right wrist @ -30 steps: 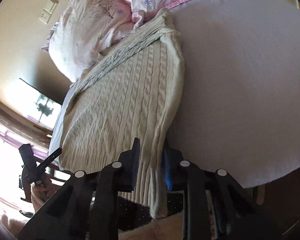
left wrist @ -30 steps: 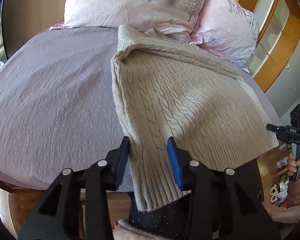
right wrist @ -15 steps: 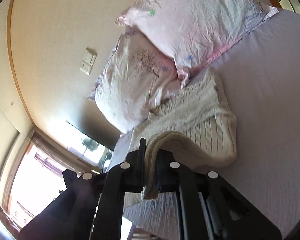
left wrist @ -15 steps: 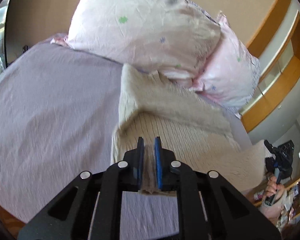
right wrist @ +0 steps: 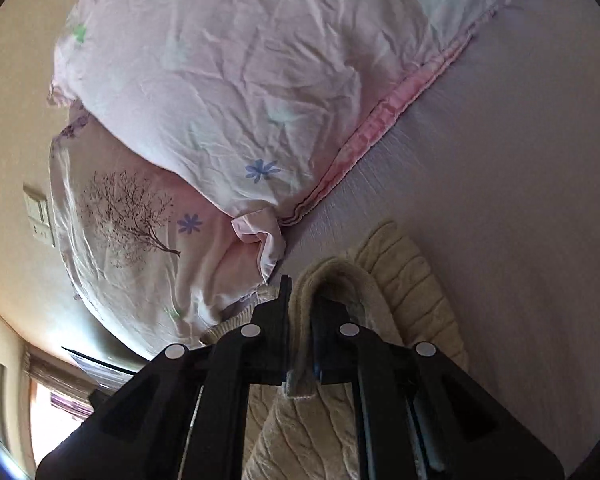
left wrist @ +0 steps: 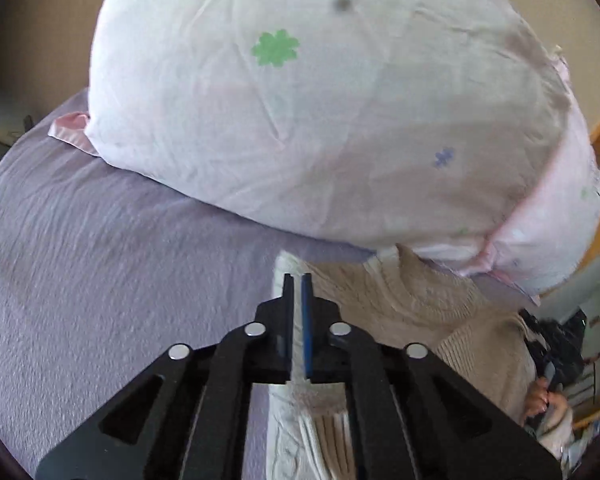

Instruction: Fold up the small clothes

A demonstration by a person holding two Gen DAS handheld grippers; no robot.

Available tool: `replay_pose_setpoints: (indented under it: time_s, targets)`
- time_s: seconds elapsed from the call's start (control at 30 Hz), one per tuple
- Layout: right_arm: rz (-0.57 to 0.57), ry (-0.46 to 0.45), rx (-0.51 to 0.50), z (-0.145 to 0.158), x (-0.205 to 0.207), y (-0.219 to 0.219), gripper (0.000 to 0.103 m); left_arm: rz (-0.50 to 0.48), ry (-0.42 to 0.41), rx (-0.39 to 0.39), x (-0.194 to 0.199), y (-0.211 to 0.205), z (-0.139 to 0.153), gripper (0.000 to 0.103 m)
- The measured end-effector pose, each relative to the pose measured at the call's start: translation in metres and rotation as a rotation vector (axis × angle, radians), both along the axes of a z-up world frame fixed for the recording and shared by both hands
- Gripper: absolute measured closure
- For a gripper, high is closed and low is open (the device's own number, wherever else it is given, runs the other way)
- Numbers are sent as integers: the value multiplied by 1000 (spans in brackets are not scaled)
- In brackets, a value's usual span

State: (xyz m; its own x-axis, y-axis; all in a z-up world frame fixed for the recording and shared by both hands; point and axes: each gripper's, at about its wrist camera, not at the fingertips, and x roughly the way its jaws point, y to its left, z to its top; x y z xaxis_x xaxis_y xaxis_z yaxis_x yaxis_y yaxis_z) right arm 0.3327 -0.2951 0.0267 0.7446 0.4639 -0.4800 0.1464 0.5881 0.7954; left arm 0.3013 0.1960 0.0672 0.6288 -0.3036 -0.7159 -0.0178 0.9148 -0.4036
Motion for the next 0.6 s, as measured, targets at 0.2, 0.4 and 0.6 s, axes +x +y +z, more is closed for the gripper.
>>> replay_pose_setpoints:
  time_s: [0.2, 0.4, 0.6]
  targets:
    - [36, -50, -31, 15, -6, 8, 94, -130, 6, 21, -69, -19, 3, 62]
    - [33, -39, -16, 11, -4, 15, 94, -175, 114, 81, -80, -43, -24, 83]
    - [23, -54, 17, 12, -13, 6, 94, -118, 64, 137, -76, -46, -10, 98]
